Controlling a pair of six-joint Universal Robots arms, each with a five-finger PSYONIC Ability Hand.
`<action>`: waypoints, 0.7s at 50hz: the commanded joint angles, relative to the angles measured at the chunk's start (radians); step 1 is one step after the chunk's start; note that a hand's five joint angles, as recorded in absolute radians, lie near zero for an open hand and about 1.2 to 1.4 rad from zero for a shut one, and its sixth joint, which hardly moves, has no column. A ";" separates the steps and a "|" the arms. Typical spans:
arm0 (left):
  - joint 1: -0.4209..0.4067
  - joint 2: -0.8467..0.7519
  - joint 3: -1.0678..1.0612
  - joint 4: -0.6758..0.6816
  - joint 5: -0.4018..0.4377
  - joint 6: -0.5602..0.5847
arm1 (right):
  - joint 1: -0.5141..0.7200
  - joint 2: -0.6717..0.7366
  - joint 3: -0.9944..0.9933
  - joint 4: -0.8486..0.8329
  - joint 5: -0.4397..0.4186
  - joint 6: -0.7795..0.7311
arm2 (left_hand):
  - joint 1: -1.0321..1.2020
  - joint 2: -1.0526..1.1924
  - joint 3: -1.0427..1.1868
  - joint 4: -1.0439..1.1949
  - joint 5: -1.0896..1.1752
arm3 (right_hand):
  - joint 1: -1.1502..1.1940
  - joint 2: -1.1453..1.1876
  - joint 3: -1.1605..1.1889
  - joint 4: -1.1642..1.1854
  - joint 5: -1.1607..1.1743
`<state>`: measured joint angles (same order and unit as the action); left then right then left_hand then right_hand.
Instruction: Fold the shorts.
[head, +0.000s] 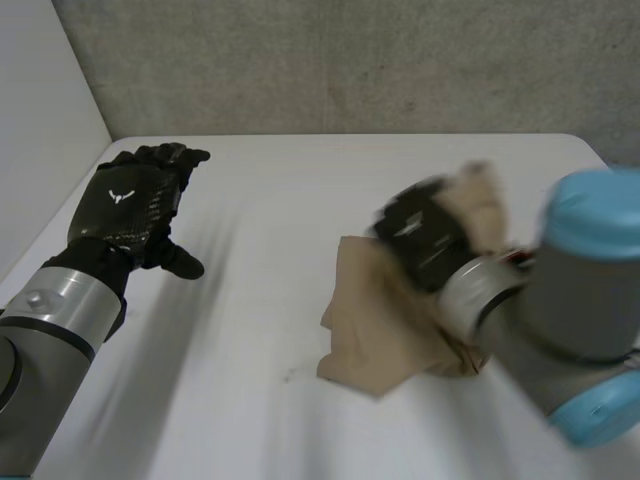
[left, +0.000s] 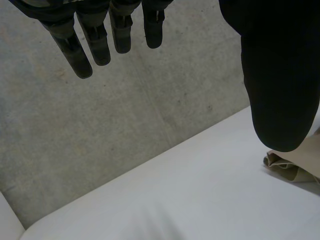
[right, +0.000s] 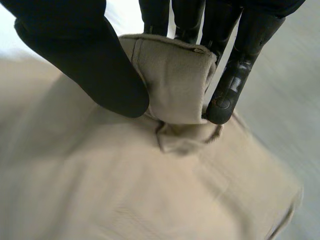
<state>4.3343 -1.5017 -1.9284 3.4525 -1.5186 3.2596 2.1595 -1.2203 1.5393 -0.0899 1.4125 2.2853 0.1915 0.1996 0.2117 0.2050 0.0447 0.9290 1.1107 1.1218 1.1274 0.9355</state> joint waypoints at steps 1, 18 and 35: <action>-0.016 -0.023 0.012 0.007 0.001 0.002 | 0.102 0.068 0.022 -0.001 -0.093 -0.038 | 0.001 -0.007 -0.019 -0.012 -0.026 | -0.510 -0.692 -0.703 -0.709 -0.691; -0.295 -0.458 0.449 -0.048 -0.026 -0.027 | -0.148 -0.114 -0.082 0.147 0.036 0.574 | 0.048 0.040 0.028 0.035 0.021 | -0.755 -0.936 -0.947 -0.953 -0.936; -0.364 -0.885 0.806 -0.346 -0.170 -0.127 | -0.216 0.228 -0.130 0.248 0.049 0.571 | 0.087 0.079 0.066 0.073 0.059 | -0.755 -0.936 -0.947 -0.953 -0.936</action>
<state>3.9556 -2.3404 -1.1436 3.1496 -1.6255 3.1290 1.9669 -1.1033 1.4229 0.1564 1.4571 2.8646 0.2128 0.2203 0.2142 0.2086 0.0483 0.2004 0.2204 0.2139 0.2307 0.0694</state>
